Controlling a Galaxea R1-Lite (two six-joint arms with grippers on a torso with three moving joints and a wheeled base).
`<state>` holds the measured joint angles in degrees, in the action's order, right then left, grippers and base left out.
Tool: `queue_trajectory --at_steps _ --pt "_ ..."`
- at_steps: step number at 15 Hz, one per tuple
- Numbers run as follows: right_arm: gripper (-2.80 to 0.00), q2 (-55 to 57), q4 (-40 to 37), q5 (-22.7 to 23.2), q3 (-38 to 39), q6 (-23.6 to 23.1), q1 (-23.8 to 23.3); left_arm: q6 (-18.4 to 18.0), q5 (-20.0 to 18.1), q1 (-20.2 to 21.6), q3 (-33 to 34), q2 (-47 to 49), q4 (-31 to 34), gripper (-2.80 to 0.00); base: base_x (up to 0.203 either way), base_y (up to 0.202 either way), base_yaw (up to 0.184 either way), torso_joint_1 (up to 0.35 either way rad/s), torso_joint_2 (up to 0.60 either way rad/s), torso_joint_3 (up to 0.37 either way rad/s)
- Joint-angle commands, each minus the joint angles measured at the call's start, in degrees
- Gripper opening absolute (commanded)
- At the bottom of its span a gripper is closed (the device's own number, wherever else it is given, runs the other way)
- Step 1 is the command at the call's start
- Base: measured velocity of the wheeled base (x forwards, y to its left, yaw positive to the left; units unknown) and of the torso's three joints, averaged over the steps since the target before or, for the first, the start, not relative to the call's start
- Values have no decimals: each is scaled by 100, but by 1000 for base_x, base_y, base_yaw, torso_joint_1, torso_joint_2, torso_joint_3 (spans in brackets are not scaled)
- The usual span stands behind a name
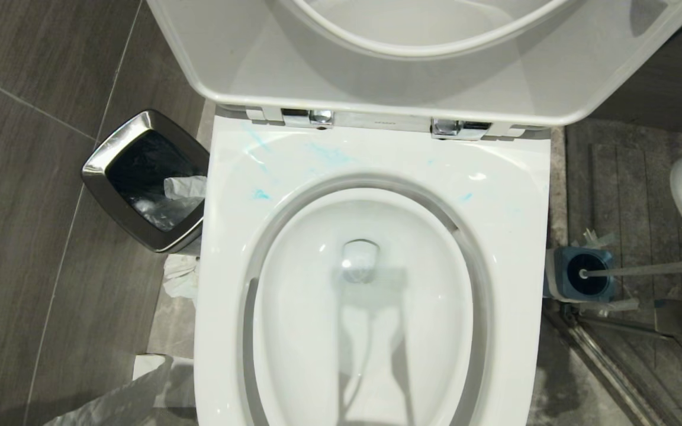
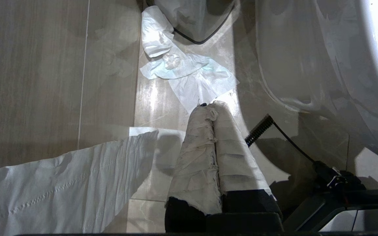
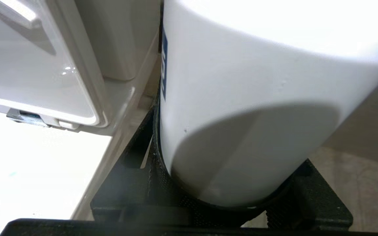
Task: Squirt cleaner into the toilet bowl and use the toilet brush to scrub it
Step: Pour in the cleaning agent
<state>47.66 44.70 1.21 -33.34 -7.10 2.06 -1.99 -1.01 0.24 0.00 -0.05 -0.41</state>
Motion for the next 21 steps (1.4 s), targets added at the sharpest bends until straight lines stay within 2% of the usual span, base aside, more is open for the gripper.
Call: queue_trajectory --at_steps 1,8,15,21 --pt "-280 -148 26 10 22 -74 -3 -3 5 3 44 0 -2 -280 0 0 0 0 0 0" --pt "-280 -556 -594 -68 -76 -239 -4 -3 -4 3 44 5 -2 -280 0 0 0 0 0 0" --pt "-280 -539 -594 -24 -111 -362 -4 -3 8 3 35 5 -2 -280 0 0 0 0 0 0" --pt "-280 -521 -598 -33 -85 -371 -4 111 102 3 35 5 -2 -280 0 0 0 4 3 159"
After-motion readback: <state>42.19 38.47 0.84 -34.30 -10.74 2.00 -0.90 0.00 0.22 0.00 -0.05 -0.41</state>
